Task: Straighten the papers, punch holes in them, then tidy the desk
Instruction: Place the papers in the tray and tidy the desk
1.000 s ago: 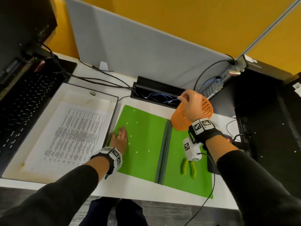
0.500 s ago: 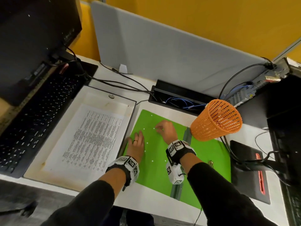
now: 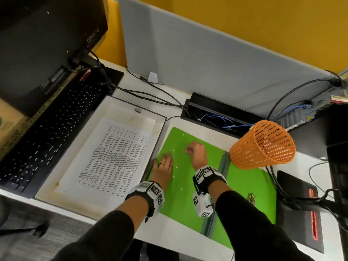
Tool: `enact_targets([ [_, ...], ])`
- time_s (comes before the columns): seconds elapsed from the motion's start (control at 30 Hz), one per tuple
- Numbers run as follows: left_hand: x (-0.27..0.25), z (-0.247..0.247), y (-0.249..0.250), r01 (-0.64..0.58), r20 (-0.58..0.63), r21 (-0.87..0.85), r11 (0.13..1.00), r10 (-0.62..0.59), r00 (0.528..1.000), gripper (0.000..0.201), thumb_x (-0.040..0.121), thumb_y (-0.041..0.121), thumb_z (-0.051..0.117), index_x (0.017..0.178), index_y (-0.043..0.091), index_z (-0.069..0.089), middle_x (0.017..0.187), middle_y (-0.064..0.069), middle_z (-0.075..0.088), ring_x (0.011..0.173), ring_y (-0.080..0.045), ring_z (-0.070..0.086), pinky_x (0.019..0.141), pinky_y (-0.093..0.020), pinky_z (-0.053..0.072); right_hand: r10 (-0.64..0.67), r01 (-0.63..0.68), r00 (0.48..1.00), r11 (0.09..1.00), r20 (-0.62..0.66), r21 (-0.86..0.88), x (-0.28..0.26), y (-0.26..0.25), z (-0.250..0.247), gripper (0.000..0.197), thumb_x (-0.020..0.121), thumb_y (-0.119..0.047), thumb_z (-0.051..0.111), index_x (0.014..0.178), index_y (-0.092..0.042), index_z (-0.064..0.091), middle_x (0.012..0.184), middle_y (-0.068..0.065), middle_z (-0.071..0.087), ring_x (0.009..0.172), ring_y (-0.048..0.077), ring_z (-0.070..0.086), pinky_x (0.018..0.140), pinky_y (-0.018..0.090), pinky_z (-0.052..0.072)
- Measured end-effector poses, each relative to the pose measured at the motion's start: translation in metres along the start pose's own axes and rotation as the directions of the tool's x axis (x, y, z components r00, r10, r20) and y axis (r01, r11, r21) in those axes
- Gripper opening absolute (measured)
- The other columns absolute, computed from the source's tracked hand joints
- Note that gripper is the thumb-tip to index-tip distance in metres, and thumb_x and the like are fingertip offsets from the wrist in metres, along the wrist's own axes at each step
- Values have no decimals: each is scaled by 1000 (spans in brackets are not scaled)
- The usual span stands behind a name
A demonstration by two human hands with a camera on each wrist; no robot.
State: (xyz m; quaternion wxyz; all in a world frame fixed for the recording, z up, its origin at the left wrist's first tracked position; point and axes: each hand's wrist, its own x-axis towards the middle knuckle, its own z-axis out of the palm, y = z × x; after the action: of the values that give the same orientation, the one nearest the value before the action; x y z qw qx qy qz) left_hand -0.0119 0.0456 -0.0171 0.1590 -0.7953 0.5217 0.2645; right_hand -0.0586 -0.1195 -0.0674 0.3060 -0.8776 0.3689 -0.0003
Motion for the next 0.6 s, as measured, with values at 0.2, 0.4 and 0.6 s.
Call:
enact_targets([
  [0.2, 2, -1, 0, 8, 56, 13, 1000, -9, 998, 88, 94, 19, 52, 149, -2, -14, 156, -20, -18, 146, -34, -6, 118, -51, 9, -71, 71, 997, 997, -1, -16, -1, -1, 0, 12, 85, -3, 60, 86, 6, 69, 93, 20, 66, 86, 30, 62, 80, 36, 50],
  [0.4, 9, -6, 0, 10, 151, 68, 998, -20, 988, 96, 93, 24, 55, 147, -1, -21, 154, -19, -26, 144, -35, -15, 117, -54, 6, -134, 133, 991, 984, 0, -116, -3, -2, 1, 11, 85, 5, 56, 81, 2, 66, 88, 14, 65, 81, 26, 59, 71, 34, 49],
  [0.6, 12, -7, 1, 16, 181, 77, 997, -30, 983, 100, 91, 20, 59, 147, 0, -22, 153, -18, -29, 144, -36, -18, 117, -55, 4, -147, 148, 989, 967, 19, -208, -2, -5, 4, 21, 76, 18, 49, 73, 0, 59, 82, 15, 59, 72, 24, 49, 60, 31, 38],
])
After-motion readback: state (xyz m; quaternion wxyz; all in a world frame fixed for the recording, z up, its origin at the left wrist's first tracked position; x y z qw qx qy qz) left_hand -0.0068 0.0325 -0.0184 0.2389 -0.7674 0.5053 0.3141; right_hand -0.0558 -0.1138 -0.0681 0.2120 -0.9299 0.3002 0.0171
